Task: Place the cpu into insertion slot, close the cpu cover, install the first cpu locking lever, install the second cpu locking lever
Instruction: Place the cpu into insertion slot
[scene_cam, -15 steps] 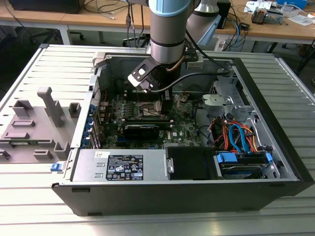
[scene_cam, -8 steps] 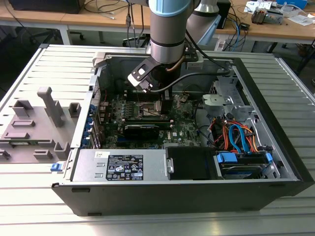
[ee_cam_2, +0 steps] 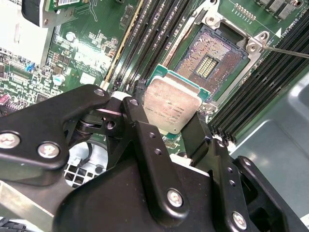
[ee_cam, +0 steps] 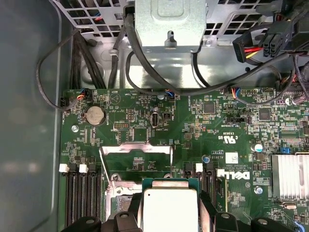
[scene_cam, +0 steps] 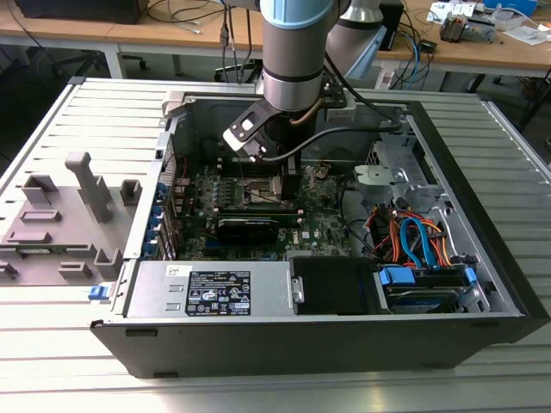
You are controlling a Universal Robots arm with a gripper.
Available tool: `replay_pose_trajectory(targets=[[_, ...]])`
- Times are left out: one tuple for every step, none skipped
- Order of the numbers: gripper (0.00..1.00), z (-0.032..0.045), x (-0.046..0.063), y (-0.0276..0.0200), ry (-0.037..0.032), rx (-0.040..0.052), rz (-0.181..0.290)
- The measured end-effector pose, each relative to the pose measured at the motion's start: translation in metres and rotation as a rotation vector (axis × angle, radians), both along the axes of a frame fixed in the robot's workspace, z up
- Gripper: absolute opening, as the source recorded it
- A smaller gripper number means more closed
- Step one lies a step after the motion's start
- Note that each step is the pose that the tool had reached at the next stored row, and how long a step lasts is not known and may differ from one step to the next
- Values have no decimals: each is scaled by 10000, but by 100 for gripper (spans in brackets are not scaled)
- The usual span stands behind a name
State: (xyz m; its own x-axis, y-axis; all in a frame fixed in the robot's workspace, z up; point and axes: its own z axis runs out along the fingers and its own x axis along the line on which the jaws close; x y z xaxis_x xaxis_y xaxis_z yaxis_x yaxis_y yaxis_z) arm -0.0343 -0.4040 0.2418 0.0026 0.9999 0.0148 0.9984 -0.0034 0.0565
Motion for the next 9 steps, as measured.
replay_pose_trajectory(targets=[[55, 0, 0, 0, 0, 0, -22], [55, 0, 0, 0, 0, 0, -38], [55, 0, 0, 0, 0, 0, -61], [55, 0, 0, 0, 0, 0, -77], [55, 0, 0, 0, 0, 0, -87], [55, 0, 0, 0, 0, 0, -102], [55, 0, 0, 0, 0, 0, -119], [55, 0, 0, 0, 0, 0, -129], [55, 0, 0, 0, 0, 0, -139]])
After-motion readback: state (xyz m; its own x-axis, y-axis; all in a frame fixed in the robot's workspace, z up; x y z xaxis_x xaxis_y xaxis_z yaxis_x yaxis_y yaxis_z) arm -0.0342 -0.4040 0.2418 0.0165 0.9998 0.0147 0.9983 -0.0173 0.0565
